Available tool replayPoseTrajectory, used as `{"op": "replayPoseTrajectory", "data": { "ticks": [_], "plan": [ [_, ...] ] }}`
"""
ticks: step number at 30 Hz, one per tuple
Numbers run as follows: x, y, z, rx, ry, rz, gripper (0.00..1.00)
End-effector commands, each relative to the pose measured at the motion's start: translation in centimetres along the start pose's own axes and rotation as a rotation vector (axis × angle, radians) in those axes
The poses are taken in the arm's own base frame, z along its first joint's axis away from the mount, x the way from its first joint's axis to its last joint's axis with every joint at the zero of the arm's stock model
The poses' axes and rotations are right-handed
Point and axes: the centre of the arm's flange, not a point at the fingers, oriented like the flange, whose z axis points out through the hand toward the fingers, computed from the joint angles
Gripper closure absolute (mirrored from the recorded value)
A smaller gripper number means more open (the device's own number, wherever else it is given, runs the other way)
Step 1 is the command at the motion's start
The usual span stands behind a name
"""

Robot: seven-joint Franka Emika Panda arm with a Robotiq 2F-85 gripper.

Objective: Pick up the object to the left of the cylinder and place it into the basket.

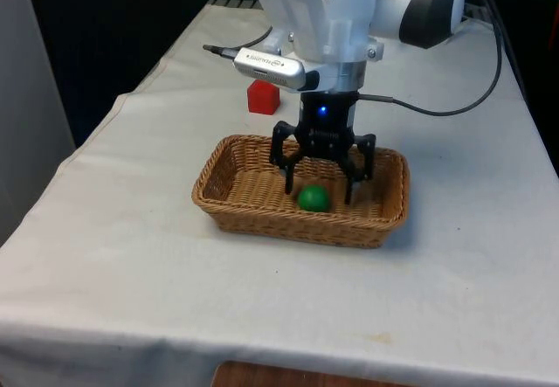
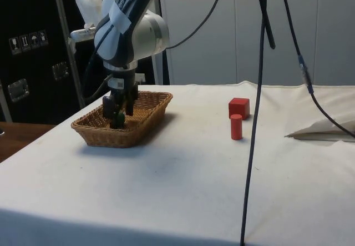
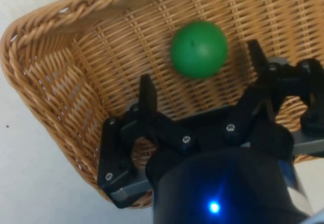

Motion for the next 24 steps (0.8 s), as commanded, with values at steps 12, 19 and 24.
{"op": "replayPoseTrajectory", "data": {
  "ticks": [12, 19, 24],
  "plan": [
    [0.5, 0.1, -1.5, 0.003, 0.012, 0.002, 0.00],
    [1.0, 0.5, -4.1, 0.013, 0.017, 0.002, 0.00],
    [1.2, 0.8, -5.5, 0.019, 0.022, 0.001, 0.00]
  ]
}}
